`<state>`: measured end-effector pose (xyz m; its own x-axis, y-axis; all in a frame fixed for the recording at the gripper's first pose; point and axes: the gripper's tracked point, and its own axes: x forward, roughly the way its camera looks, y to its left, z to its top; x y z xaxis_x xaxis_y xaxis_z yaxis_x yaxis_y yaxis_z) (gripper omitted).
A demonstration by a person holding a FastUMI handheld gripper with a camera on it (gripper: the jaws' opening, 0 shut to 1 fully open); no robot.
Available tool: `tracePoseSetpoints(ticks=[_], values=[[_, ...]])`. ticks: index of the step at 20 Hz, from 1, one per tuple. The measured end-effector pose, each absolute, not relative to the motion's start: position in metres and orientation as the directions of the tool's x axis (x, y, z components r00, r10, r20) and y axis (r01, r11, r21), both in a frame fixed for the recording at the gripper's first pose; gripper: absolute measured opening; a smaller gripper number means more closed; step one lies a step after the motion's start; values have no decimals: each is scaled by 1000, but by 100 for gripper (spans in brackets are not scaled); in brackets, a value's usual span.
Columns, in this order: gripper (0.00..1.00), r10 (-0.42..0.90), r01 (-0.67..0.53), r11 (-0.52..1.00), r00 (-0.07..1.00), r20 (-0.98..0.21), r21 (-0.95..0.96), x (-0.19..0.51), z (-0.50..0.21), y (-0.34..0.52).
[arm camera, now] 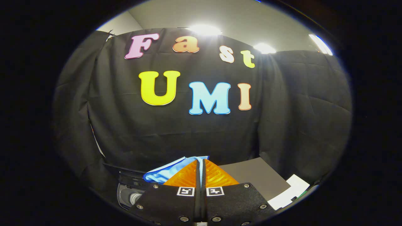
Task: Put the clothes into the washing machine and then close the washing machine lid.
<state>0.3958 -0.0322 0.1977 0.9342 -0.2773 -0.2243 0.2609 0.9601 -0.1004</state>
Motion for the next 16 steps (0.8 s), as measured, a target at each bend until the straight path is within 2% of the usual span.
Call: tracePoseSetpoints(ticks=[7, 16], values=[[0, -183, 173, 983, 949, -259, -59, 403, 190, 54], [0, -81, 58, 996, 920, -384, -72, 402, 115, 128]])
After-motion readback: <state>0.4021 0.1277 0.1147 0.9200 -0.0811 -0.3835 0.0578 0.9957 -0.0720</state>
